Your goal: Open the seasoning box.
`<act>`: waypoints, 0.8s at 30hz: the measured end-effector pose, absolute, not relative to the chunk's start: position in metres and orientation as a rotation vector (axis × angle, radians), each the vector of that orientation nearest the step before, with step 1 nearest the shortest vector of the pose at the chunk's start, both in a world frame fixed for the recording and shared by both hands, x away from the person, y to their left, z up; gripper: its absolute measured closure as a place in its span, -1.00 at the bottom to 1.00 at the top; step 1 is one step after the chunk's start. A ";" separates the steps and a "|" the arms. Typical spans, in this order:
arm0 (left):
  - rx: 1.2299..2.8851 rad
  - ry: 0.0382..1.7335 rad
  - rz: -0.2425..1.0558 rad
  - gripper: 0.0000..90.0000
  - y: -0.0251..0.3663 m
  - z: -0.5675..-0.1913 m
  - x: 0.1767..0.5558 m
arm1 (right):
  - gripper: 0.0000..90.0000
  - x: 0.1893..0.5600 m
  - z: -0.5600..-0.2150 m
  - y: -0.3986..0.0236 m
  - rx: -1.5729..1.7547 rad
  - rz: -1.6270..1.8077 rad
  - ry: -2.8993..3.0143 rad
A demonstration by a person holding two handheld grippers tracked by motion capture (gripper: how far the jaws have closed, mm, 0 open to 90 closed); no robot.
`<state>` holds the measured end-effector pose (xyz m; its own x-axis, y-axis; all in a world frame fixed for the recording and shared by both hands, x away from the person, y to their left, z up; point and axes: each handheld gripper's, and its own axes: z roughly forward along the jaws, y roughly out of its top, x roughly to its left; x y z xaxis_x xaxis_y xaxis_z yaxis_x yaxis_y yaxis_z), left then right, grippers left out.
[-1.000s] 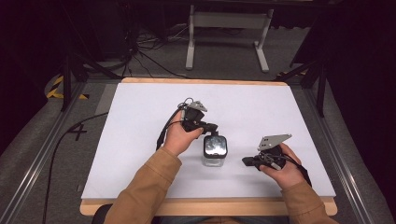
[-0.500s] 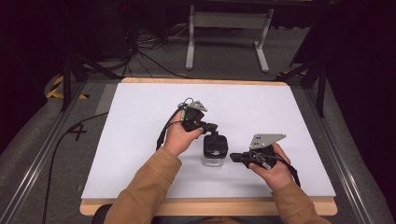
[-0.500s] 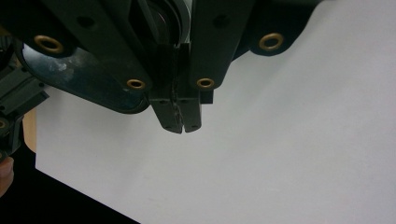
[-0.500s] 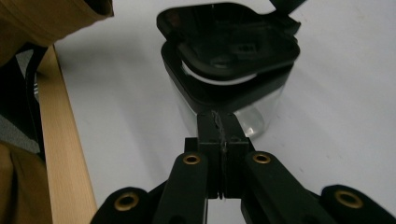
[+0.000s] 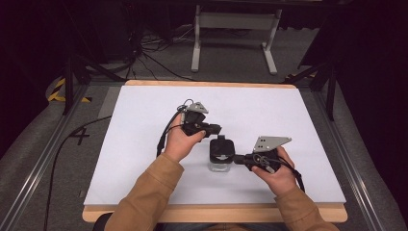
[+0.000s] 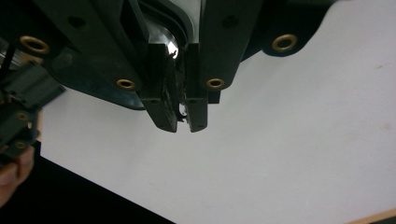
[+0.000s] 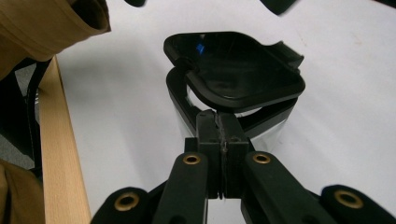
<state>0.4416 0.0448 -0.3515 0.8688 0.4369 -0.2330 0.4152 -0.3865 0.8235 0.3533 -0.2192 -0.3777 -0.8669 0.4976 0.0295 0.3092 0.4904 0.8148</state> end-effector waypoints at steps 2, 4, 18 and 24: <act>2.017 0.619 0.029 0.91 0.049 -0.347 0.436 | 1.00 0.354 -0.376 -0.219 0.687 1.324 2.523; 2.010 0.610 0.040 0.93 0.055 -0.341 0.428 | 1.00 0.356 -0.374 -0.219 0.687 1.335 2.513; 2.089 0.548 -0.016 0.99 0.080 -0.333 0.382 | 1.00 0.370 -0.359 -0.215 0.662 1.404 2.480; 2.147 0.492 -0.059 0.99 0.070 -0.342 0.377 | 1.00 0.375 -0.353 -0.214 0.654 1.428 2.464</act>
